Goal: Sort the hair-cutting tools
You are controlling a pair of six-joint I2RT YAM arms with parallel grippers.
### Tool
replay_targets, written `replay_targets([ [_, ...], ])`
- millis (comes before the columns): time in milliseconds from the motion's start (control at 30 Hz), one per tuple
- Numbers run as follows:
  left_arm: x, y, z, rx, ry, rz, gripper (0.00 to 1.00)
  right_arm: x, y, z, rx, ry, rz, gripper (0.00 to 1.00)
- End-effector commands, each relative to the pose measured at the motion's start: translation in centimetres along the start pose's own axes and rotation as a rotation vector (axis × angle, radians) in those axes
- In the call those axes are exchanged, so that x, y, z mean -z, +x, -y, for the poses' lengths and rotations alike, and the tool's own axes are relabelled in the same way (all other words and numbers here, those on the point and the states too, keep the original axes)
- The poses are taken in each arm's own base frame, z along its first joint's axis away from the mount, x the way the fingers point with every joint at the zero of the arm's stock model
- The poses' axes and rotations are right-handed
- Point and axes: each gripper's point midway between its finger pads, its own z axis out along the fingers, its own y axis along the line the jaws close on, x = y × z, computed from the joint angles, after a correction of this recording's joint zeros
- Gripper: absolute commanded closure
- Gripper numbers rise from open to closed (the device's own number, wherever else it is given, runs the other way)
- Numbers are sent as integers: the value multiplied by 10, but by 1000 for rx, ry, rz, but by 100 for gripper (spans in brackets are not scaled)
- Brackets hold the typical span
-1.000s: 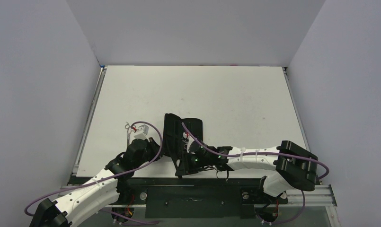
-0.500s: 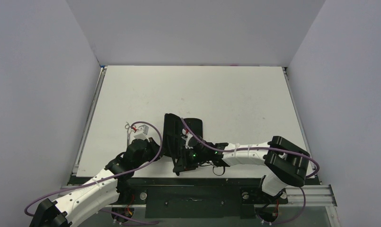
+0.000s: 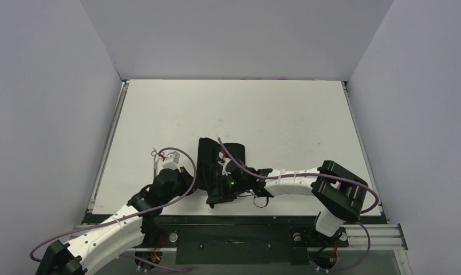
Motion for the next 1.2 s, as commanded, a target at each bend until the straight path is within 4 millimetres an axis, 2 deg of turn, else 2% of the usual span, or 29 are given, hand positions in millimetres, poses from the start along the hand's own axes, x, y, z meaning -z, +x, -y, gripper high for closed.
replay_targets([
  [0, -1, -1, 7, 6, 41, 5, 100, -2, -24, -29, 41, -84, 46, 100],
  [467, -2, 5, 8, 12, 52, -17, 100, -15, -52, -21, 2, -75, 84, 100],
  [767, -2, 7, 7, 11, 52, -25, 100, -22, -73, -30, 10, -86, 94, 100],
  [1033, -2, 8, 5, 8, 49, -26, 100, -15, -93, -11, -3, -40, 121, 100],
  [1167, -3, 9, 5, 7, 47, -29, 100, -13, -101, -9, 11, -22, 128, 100],
])
